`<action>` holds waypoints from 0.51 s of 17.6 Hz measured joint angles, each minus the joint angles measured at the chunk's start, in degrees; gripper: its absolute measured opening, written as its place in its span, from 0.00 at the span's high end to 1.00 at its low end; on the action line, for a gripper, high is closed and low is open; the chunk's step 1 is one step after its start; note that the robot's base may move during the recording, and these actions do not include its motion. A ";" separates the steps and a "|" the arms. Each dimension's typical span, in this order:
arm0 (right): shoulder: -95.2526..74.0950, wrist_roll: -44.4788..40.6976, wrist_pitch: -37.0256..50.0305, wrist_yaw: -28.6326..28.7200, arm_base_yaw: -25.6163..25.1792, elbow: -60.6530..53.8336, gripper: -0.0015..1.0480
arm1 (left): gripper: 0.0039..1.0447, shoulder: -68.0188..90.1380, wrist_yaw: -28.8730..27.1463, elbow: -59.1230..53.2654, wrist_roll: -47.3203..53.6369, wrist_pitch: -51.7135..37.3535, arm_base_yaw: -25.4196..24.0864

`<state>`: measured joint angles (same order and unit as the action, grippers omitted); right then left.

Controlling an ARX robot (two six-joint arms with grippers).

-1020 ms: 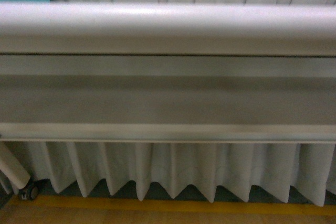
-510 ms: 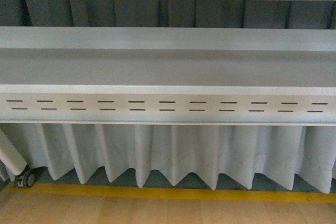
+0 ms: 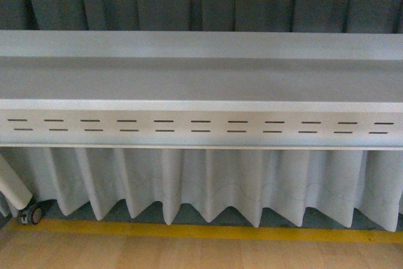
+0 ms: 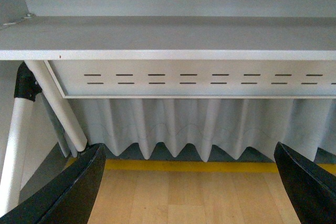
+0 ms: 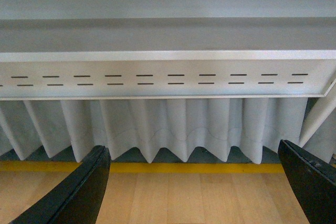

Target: Wind up and store yellow beetle toy

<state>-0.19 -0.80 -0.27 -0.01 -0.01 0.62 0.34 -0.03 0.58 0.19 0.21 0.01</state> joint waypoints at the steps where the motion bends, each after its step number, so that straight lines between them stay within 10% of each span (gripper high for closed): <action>1: 0.00 0.00 0.00 0.00 0.00 0.00 0.06 | 0.06 0.00 0.02 0.00 0.00 0.00 0.00; 9: 0.00 0.00 0.00 0.00 0.00 0.00 0.06 | 0.06 0.00 0.02 0.00 0.00 0.00 0.00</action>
<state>-0.19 -0.80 -0.27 -0.01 -0.01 0.62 0.34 -0.01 0.58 0.19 0.21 0.01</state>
